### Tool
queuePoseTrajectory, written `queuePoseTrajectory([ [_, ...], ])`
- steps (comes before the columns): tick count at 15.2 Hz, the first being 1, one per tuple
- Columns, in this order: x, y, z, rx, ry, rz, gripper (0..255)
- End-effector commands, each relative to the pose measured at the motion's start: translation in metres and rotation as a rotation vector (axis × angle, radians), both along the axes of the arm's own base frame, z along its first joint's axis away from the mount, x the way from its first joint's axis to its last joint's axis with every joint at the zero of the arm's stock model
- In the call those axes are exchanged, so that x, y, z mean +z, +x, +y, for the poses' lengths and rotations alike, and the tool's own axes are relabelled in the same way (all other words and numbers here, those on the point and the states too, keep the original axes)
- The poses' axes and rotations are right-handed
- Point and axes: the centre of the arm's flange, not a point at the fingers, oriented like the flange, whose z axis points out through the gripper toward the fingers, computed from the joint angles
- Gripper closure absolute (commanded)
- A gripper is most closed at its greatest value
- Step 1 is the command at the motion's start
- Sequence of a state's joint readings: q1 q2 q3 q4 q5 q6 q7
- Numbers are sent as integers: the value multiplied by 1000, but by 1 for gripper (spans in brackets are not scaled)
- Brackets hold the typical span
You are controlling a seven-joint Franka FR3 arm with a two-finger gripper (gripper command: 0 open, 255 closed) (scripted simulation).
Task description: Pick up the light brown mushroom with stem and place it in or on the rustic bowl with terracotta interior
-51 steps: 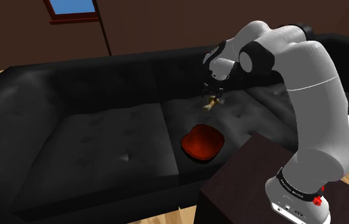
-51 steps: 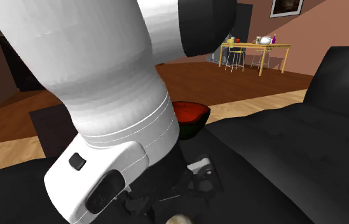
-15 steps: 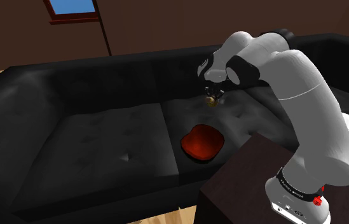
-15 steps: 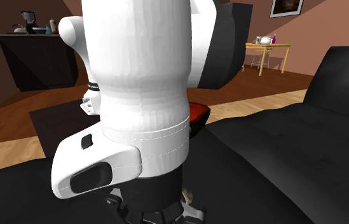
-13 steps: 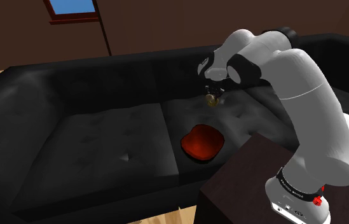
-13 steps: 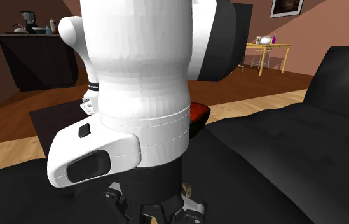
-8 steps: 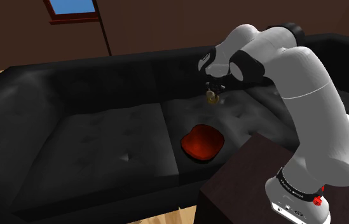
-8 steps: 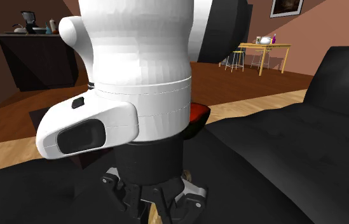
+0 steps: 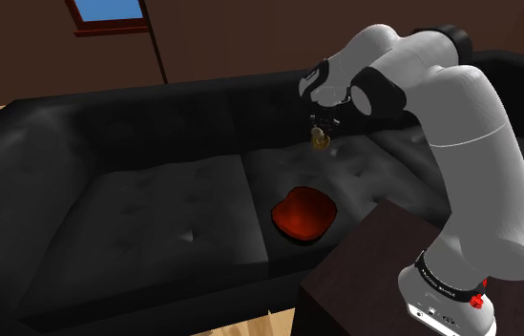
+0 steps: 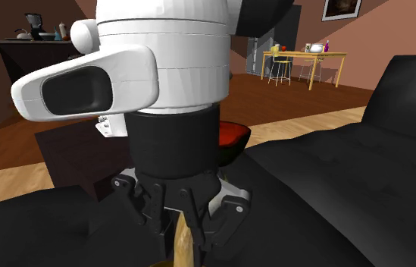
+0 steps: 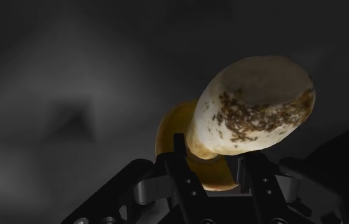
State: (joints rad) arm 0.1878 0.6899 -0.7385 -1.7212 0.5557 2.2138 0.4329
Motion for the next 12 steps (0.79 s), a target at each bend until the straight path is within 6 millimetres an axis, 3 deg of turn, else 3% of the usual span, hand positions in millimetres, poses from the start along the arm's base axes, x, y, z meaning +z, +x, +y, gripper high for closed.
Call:
queuePoseTrajectory([
  [1,11,1,0,0,0,0,255],
  [12,69,1,0,0,0,0,255],
])
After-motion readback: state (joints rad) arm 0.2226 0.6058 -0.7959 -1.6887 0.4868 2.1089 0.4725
